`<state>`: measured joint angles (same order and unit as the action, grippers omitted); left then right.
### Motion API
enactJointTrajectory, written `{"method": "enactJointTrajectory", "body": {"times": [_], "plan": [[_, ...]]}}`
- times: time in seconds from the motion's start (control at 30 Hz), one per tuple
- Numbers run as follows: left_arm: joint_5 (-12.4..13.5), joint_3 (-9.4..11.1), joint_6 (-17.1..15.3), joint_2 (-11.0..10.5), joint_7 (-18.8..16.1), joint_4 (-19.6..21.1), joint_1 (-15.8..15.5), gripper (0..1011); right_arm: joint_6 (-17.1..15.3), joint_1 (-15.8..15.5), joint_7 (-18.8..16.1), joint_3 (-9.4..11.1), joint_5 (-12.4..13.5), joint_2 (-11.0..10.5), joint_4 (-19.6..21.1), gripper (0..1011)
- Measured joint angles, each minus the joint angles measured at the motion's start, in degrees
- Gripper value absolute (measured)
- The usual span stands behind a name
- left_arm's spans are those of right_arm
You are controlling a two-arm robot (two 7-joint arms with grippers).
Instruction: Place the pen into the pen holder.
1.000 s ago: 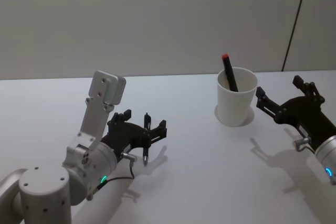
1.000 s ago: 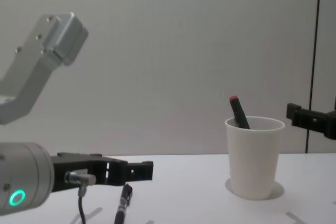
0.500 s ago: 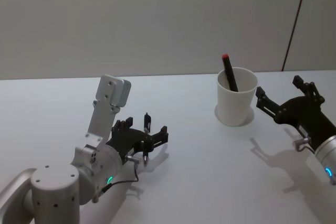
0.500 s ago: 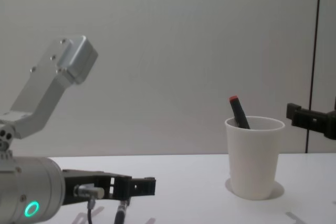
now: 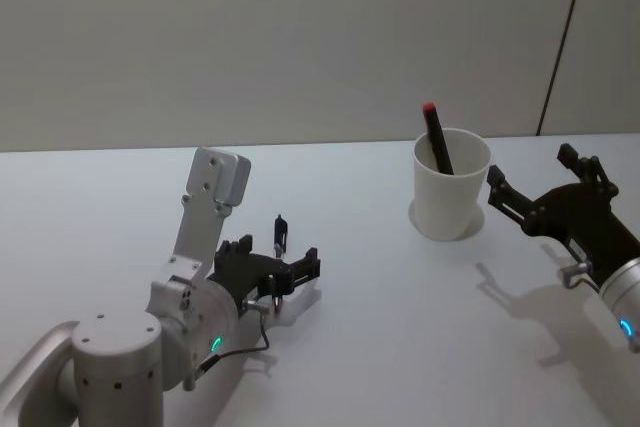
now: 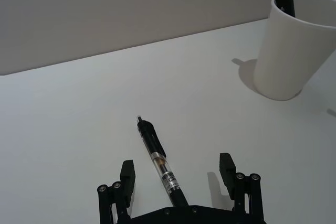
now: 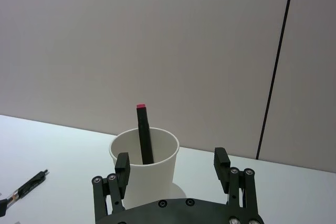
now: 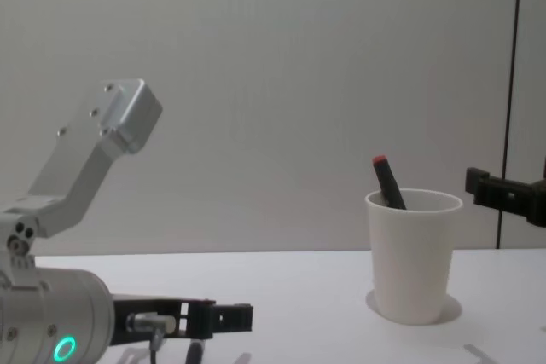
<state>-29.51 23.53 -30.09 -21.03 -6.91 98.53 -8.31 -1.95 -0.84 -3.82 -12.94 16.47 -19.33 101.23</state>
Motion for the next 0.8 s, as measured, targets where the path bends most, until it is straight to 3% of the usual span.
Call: {"method": "enactJointTrajectory", "body": {"times": [0.37,0.8], "plan": [[-0.14,-0.02,-1.69,1.33,-2.17,-0.82,-0.42,1001,0.0,0.0,0.0,0.0,0.0,0.0,0.0,1001],[2.38,0.51,-3.37,2.9,-3.73,-1.83,-1.11,1001,0.0,0.0,0.0,0.0,0.0,0.0,0.0,1002]]}}
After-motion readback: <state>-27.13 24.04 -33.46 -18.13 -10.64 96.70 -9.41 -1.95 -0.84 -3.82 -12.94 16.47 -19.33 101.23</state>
